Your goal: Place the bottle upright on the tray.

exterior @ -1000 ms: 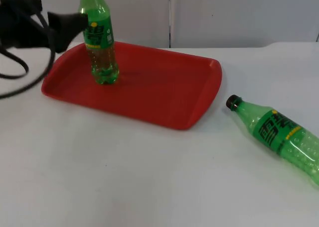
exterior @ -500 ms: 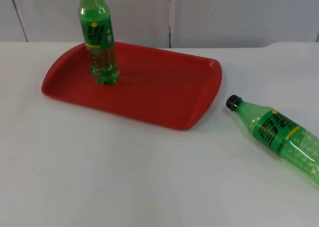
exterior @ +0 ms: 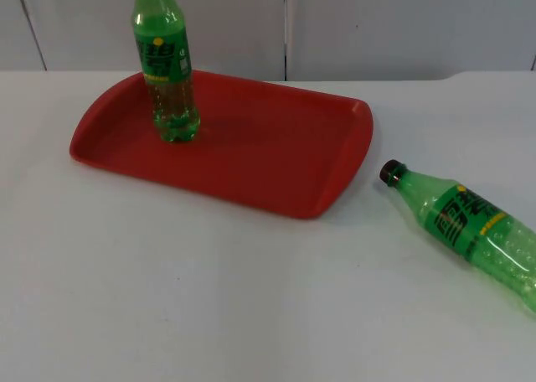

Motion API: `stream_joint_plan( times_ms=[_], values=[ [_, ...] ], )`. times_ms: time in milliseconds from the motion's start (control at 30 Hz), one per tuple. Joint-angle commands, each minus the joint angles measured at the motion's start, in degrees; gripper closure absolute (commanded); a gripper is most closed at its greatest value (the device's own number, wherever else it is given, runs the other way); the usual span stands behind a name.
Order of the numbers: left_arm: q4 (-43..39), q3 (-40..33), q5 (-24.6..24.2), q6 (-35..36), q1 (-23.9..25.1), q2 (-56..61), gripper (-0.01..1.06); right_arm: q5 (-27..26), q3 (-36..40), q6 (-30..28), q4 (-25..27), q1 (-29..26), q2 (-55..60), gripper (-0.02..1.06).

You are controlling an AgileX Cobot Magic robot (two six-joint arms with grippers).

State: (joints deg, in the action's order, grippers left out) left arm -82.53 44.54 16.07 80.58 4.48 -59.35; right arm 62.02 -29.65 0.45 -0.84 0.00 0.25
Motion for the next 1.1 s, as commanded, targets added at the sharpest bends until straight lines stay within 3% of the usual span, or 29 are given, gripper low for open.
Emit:
stream_joint_plan(
  times_ms=[0,133,433,700,867,900,1033,1067],
  values=[
    [-5.76,-0.39,1.32,5.73,0.08,1.35,0.0,-0.35,0.05,0.15,-0.04,-0.28,-0.25,0.23],
    [-10.18,-0.39,4.21,10.12,0.08,2.45,0.0,-0.35,0.05,0.15,-0.04,-0.28,-0.25,0.23],
    [-11.5,-0.39,4.21,17.61,0.08,2.88,0.0,-0.35,0.05,0.15,-0.04,-0.28,-0.25,0.23],
    [-7.72,-0.39,6.53,18.04,0.08,3.11,0.0,-0.35,0.05,0.15,-0.04,-0.28,-0.25,0.23],
    [11.6,-2.39,11.26,-2.44,0.08,5.11,0.0,-0.35,0.05,0.15,-0.04,-0.28,-0.25,0.23],
    [11.6,-2.39,11.26,-2.44,0.08,5.11,0.0,-0.35,0.05,0.15,-0.04,-0.28,-0.25,0.23],
    [24.73,-6.64,8.5,-16.9,-0.05,7.46,0.0,-0.35,0.05,0.15,-0.04,-0.28,-0.25,0.23],
    [24.73,-6.64,8.5,-16.9,-0.05,7.46,0.0,-0.35,0.05,0.15,-0.04,-0.28,-0.25,0.23]
  ],
)
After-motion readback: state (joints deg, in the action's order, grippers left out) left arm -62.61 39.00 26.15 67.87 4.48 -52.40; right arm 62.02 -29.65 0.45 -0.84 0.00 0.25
